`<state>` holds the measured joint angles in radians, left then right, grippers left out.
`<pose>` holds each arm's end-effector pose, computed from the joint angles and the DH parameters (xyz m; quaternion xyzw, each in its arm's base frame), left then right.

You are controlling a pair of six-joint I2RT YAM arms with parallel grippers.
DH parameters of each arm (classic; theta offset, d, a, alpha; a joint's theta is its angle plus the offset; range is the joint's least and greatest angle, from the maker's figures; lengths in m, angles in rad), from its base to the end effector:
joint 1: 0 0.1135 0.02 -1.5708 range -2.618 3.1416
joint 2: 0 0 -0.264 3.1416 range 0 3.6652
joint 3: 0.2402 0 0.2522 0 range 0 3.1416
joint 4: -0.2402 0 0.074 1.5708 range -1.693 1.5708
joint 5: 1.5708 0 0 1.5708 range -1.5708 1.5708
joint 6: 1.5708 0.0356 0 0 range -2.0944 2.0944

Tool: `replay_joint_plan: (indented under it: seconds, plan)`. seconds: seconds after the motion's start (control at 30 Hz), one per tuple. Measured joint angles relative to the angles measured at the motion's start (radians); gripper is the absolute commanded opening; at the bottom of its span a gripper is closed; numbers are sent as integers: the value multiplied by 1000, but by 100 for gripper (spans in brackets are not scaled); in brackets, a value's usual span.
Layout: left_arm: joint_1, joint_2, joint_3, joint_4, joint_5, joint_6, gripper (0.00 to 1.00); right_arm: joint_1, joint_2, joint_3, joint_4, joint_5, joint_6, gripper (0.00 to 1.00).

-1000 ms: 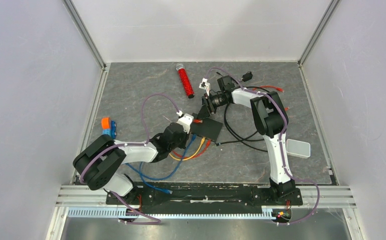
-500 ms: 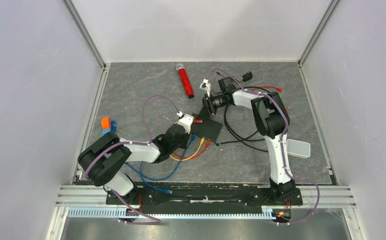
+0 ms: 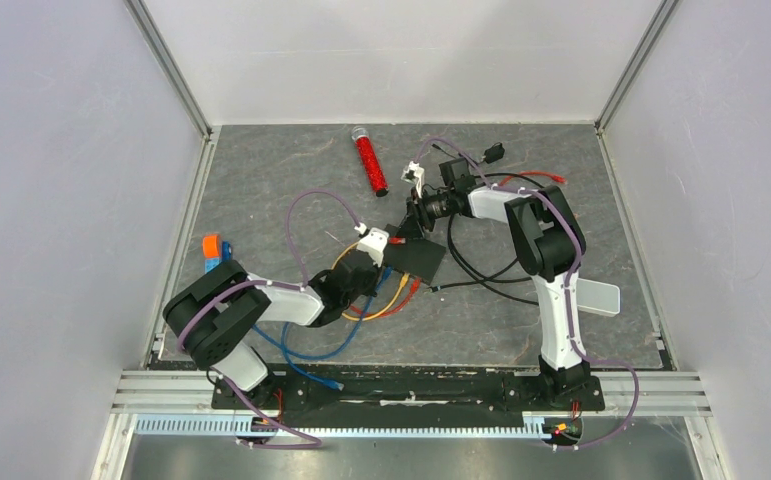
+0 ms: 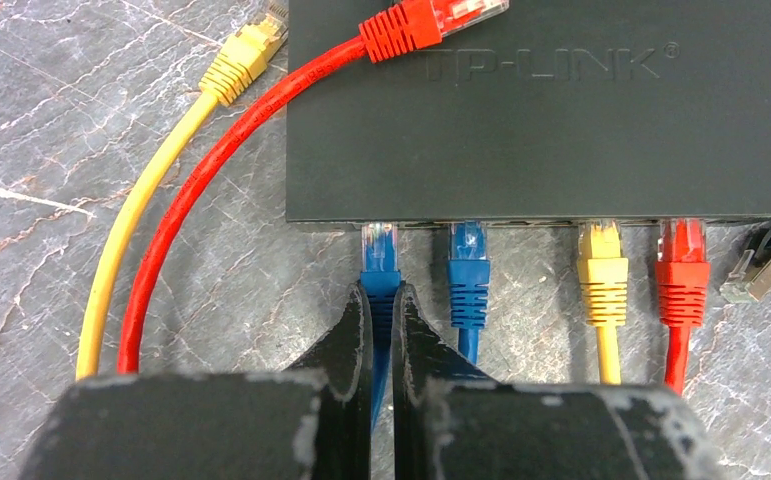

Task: Insert the plug into the switch port
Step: Insert the connector into the switch port, then move the switch port to the center of the board.

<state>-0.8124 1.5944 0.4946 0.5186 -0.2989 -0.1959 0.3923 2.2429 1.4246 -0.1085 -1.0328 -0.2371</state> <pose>0.2010 -0.1969 0.1271 0.1967 0.8507 -0.1121 0.4744 0.4050 0.2007 0.1085 -0.4039 0.7360 0.4883 0.2381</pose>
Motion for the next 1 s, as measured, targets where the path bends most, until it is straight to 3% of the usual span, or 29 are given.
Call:
replay_joint_plan:
  seconds: [0.37,0.57,0.73,1.0]
  plan:
    - [-4,3,0,9,-11,37,2,19,-14,-33,45,-20,-134,41]
    - [-13,24,0,45,-40,34,2,33,-74,-179,277,50,-26,40]
    - [-18,26,18,19,-45,20,2,42,-93,-226,367,104,70,39]
    - [-72,88,117,-69,-183,86,2,57,-97,-258,485,203,179,39]
